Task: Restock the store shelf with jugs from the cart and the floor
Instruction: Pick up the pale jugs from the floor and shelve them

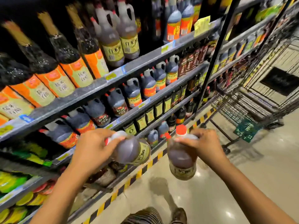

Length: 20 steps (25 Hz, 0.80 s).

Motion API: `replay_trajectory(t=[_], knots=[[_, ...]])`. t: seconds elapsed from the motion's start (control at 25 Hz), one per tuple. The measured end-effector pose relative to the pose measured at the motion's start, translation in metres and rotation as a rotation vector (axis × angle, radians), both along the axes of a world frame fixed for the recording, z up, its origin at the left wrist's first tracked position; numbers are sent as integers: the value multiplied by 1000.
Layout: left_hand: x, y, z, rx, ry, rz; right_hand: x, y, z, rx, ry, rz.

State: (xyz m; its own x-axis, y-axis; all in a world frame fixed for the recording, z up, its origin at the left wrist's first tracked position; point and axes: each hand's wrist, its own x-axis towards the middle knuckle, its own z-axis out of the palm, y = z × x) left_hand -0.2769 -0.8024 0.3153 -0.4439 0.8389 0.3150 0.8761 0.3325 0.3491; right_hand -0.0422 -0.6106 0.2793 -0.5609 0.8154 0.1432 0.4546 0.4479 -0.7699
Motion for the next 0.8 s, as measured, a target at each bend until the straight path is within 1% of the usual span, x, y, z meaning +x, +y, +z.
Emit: replay_trajectory(t=[0.16, 0.28, 0.4, 0.48, 0.6, 0.8], knots=[[-17, 50, 53, 158, 66, 27, -40, 71, 40, 18, 159, 25], [-43, 90, 85, 260, 190, 18, -80, 120, 67, 6, 343, 23], [-68, 122, 109, 319, 326, 34, -124, 151, 96, 20, 473, 23], [-80, 142, 127, 371, 416, 65, -156, 169, 111, -35, 582, 16], [-101, 170, 145, 442, 476, 110, -191, 196, 127, -174, 738, 18], [-118, 200, 147, 463, 567, 238, -228, 241, 136, -232, 817, 96]])
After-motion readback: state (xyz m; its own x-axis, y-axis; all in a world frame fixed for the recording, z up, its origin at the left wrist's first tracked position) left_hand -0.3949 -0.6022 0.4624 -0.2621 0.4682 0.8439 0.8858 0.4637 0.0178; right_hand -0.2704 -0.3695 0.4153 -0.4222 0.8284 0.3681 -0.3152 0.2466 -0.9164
